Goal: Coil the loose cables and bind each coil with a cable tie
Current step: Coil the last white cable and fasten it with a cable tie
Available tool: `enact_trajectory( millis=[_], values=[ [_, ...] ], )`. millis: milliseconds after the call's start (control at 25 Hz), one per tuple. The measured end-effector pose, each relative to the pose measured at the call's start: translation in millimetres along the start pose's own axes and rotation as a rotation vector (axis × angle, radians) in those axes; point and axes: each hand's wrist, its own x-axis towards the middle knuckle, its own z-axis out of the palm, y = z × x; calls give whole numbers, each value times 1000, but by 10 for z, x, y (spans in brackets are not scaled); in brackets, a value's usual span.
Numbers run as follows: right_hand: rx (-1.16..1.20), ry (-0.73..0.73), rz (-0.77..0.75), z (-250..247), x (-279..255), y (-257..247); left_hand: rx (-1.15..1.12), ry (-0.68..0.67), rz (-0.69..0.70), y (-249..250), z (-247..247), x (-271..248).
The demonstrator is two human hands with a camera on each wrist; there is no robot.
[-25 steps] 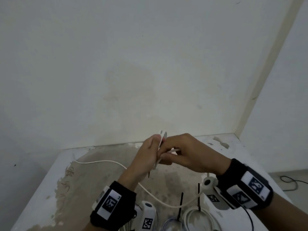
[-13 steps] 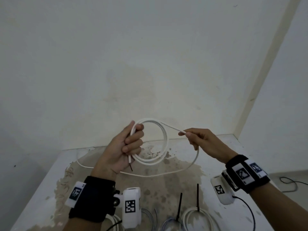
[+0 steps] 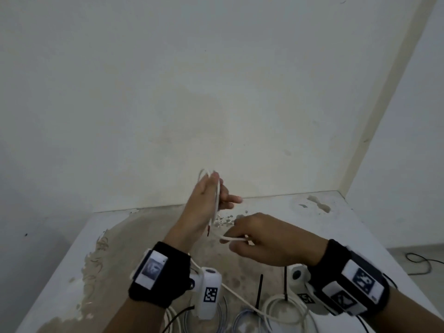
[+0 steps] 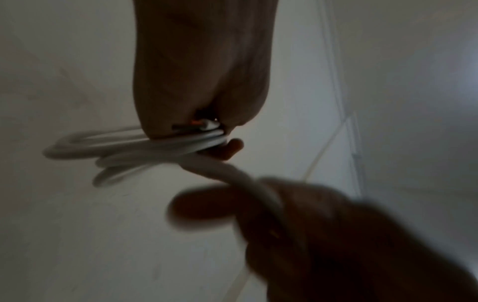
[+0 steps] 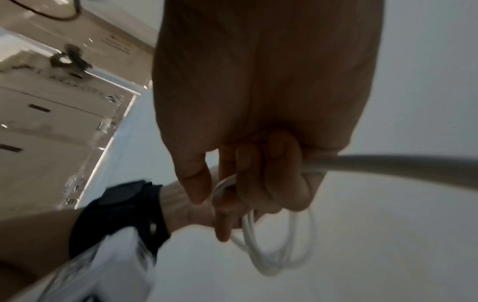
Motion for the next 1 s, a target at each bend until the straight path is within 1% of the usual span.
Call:
enact_trajectory(
  millis=[80, 120, 160, 200, 240, 280, 320, 360, 400, 440, 480, 520, 600, 640, 680, 760, 800, 880, 960, 1000],
  values=[
    [14, 124, -61, -172, 21, -89, 234, -92, -5, -45, 101, -122],
    [33, 177, -66, -253, 5, -86, 318, -143, -13, -51, 109, -173],
    [71, 234, -41, -323, -21, -49, 347, -206, -37, -39, 98, -209],
    [133, 298, 9, -385, -58, 15, 315, -283, -90, -23, 69, -230],
    [190, 360, 58, -436, -90, 84, 223, -367, -171, -1, 34, -237],
    [254, 413, 98, -476, -117, 158, 80, -452, -269, 16, -7, -234],
    [319, 465, 120, -498, -138, 236, -94, -528, -359, 46, -49, -235],
    [392, 519, 136, -504, -161, 312, -277, -593, -420, 61, -89, -221],
    [455, 574, 160, -489, -186, 397, -456, -641, -437, 78, -116, -204],
    [504, 613, 210, -444, -221, 484, -612, -661, -413, 100, -135, -183],
    [531, 620, 269, -366, -266, 582, -728, -643, -361, 118, -163, -148],
    [549, 599, 325, -273, -327, 685, -797, -593, -292, 141, -203, -106],
    [553, 539, 422, -94, -478, 901, -867, -461, -161, 204, -345, -24],
    [531, 539, 459, -49, -557, 996, -891, -392, -111, 243, -438, 13],
    [487, 561, 493, -35, -629, 1071, -903, -322, -72, 281, -527, 45],
    [309, 575, 529, -74, -705, 1114, -869, -170, -23, 338, -622, 104],
    [209, 539, 507, -102, -703, 1063, -816, -83, -7, 336, -609, 138],
    [72, 389, 358, -141, -615, 798, -626, 80, 18, 286, -464, 193],
    [-2, 250, 186, -154, -477, 425, -370, 160, 20, 181, -217, 199],
    [-30, 220, 113, -180, -403, 244, -226, 155, 17, 139, -81, 153]
  ],
)
